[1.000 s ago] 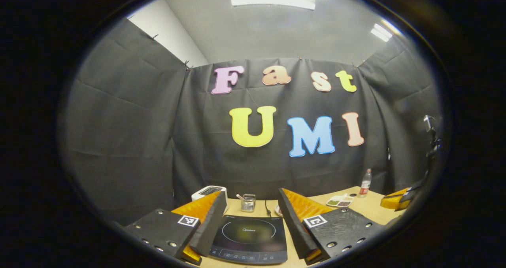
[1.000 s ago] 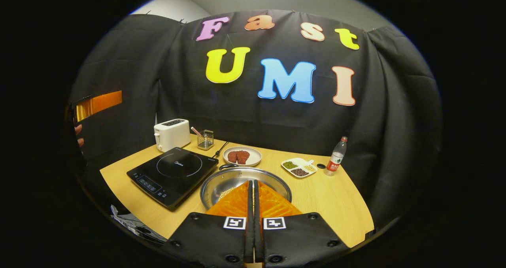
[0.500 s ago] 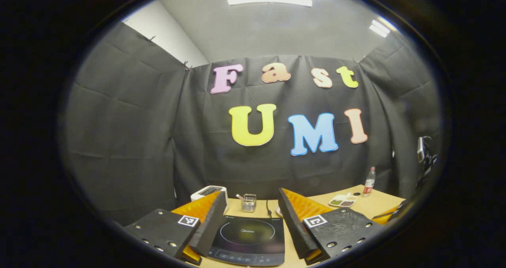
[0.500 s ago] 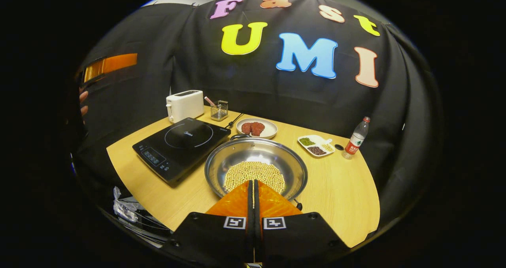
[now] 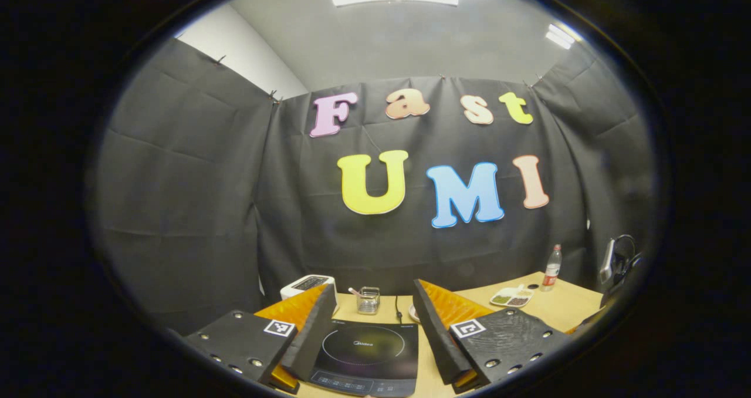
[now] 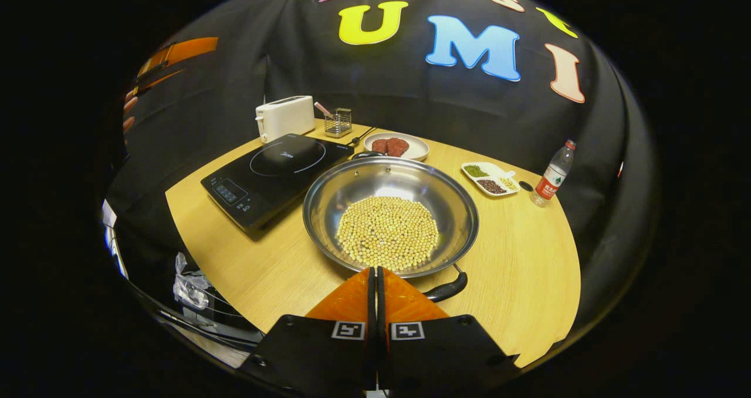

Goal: First push the handle of the pot to place it horizontally, then grasp the pot with both hands and set it on the induction cooktop.

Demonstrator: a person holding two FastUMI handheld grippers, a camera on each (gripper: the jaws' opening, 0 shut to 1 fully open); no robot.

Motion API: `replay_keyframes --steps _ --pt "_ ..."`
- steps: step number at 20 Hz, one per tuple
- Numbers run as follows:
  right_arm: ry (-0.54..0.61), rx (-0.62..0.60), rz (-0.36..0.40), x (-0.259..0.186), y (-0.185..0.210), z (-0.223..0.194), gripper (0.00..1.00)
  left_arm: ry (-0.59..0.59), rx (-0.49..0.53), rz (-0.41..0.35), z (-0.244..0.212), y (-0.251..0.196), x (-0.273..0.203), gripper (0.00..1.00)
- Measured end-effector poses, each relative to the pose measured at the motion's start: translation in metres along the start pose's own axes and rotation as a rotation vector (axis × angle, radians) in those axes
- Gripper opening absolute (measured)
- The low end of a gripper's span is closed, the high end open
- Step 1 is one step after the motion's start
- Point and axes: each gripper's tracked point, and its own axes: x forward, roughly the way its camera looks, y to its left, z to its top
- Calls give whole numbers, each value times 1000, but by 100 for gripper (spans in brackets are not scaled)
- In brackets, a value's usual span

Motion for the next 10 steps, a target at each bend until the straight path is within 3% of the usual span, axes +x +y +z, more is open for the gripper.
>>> replay_keyframes --steps 10 --pt "135 -26 36 22 -11 -32 2 20 16 47 -7 -6 1 80"
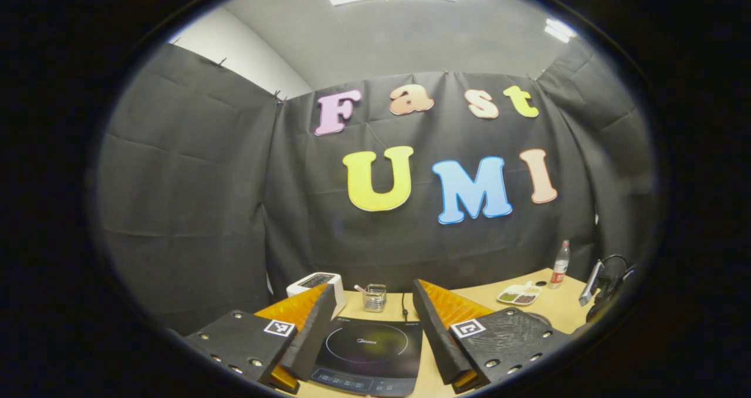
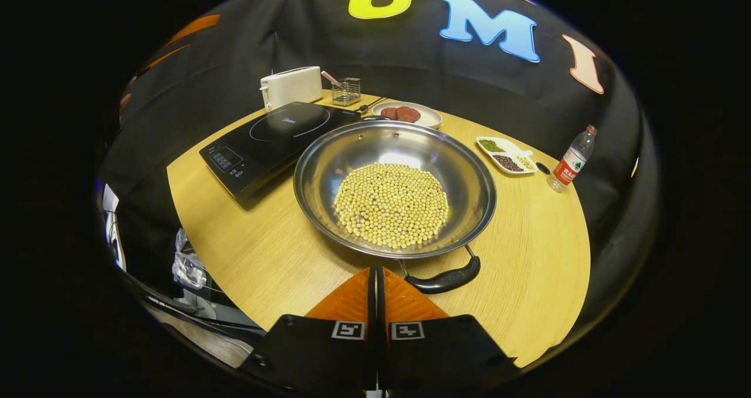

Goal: First push the handle of the pot to place it horizontally, then grasp the pot with both hands and set it on the induction cooktop.

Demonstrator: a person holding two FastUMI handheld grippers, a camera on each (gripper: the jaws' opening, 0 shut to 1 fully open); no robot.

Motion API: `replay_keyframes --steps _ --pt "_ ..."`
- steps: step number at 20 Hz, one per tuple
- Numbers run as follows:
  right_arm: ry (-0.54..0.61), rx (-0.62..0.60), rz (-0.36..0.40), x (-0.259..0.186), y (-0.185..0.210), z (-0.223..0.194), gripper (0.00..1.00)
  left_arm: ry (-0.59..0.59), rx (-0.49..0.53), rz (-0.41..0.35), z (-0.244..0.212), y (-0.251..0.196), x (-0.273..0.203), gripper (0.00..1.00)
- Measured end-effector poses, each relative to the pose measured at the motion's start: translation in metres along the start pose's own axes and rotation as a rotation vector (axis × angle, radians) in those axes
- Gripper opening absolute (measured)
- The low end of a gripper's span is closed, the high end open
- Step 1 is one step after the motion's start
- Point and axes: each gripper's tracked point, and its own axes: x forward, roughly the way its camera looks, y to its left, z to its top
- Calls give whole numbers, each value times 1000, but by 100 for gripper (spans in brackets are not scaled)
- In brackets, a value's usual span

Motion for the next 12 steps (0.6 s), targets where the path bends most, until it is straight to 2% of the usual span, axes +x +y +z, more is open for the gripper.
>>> replay_keyframes --steps 2,8,9,10,11,12 --pt "13 14 -5 2 -6 -3 2 3 2 8 -1 0 0 77" --pt "20 37 -9 5 -18 -6 2 10 7 19 -4 -5 1 80" --pt "22 36 -14 5 -22 -5 5 12 5 18 -6 -7 1 80" --pt "24 38 -19 6 -26 -5 2 14 4 18 -6 -8 1 78" --pt "25 40 -23 6 -30 -5 2 16 3 19 -7 -9 3 81" --pt "25 44 -27 7 -33 -5 2 18 2 19 -7 -11 4 78"
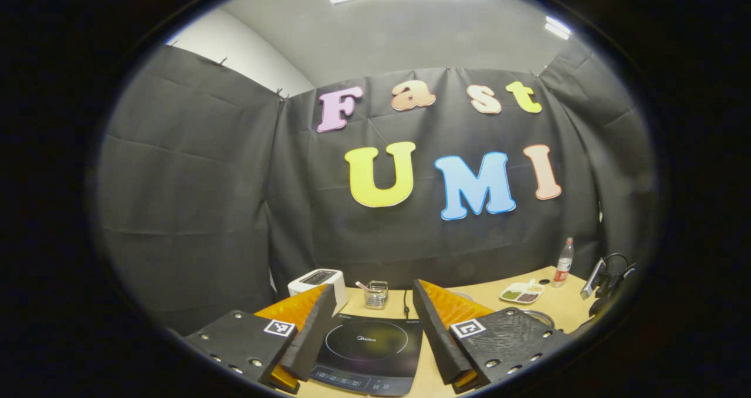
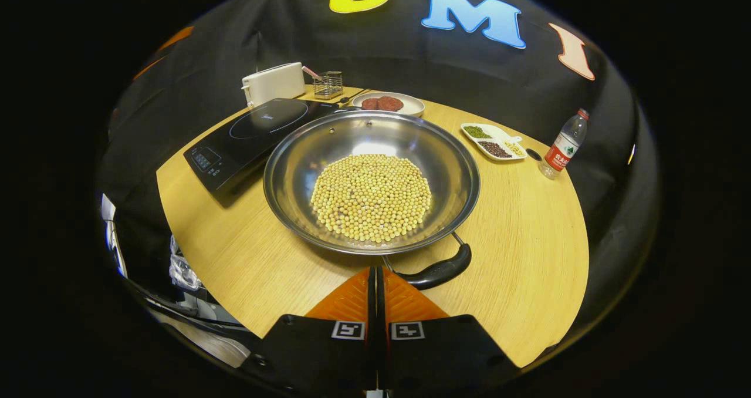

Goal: First push the handle of the pot to place it horizontally, then grasp the pot with both hands and set it on the induction cooktop.

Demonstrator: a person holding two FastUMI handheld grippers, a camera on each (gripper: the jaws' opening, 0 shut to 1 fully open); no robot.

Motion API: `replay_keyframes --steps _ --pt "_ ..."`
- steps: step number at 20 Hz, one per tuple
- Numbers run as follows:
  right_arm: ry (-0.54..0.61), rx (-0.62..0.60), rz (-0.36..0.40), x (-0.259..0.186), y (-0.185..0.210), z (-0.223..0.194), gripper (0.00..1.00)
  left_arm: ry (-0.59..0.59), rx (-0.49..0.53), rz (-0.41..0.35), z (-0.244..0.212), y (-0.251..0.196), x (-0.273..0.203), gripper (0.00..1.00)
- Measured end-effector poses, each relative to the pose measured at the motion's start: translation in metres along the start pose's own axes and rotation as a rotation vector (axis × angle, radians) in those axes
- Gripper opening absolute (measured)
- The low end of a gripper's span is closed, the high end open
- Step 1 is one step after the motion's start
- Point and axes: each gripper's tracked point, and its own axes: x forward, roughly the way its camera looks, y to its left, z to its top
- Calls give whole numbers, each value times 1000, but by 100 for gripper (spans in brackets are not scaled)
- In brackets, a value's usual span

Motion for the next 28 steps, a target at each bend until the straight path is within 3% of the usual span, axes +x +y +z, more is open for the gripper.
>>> replay_keyframes --steps 28 --pt "-3 66 -88 26 -86 22 2 37 17 10 -19 -33 34 81"
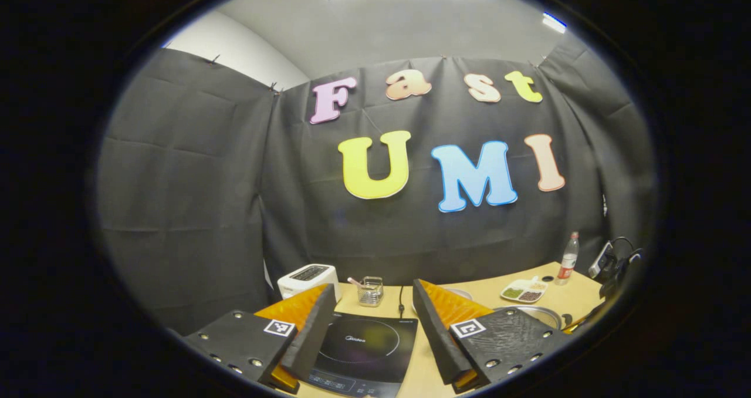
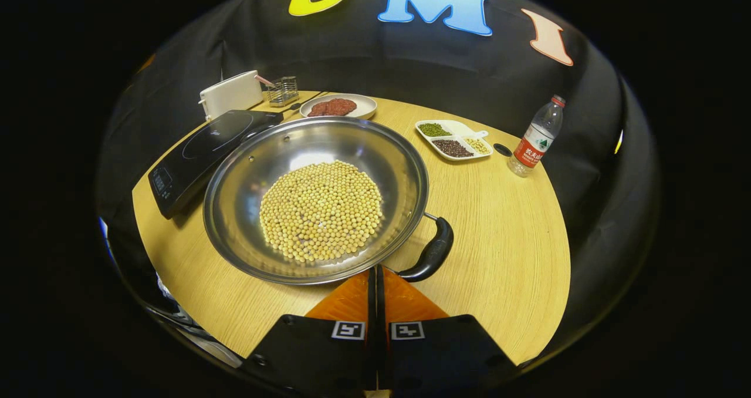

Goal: First push the handle of the pot to place it horizontally, then grasp the pot with both hands and set it on the induction cooktop.

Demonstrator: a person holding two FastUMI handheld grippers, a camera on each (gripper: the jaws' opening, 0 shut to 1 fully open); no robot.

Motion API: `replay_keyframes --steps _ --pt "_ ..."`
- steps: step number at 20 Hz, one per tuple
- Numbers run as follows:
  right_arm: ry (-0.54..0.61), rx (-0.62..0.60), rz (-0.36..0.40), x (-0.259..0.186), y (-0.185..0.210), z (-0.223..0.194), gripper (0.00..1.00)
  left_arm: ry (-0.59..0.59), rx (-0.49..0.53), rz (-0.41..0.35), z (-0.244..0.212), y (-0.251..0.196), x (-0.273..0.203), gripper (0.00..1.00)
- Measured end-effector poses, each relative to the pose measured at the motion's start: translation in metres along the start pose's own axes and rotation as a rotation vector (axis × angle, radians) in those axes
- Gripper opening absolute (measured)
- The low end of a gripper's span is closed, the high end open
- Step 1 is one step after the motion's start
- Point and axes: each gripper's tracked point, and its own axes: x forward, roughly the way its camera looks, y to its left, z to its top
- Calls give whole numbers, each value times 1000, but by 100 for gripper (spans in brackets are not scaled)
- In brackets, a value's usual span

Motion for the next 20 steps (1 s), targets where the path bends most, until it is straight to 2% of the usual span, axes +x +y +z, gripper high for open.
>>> replay_keyframes --steps 5,7,8,10,11,14,17,19,20 --pt "-13 23 -4 9 -13 8 2 17 5 6 -9 -8 4 81" --pt "-19 39 -5 12 -17 11 2 26 6 9 -12 -11 5 77" --pt "-23 46 -5 13 -19 13 2 29 7 9 -12 -14 6 83" --pt "-31 56 -3 16 -23 14 0 33 10 7 -15 -17 6 81" --pt "-36 60 -1 16 -25 16 2 34 9 1 -17 -21 5 81" --pt "-66 90 -10 15 -34 21 2 44 2 -16 -23 -31 9 78" --pt "-121 137 -23 7 -44 30 3 56 -3 -25 -31 -37 15 81" --pt "-166 175 -28 -1 -50 37 5 60 1 -30 -35 -41 18 81" --pt "-186 191 -31 -2 -53 39 18 63 1 -35 -38 -44 21 78"
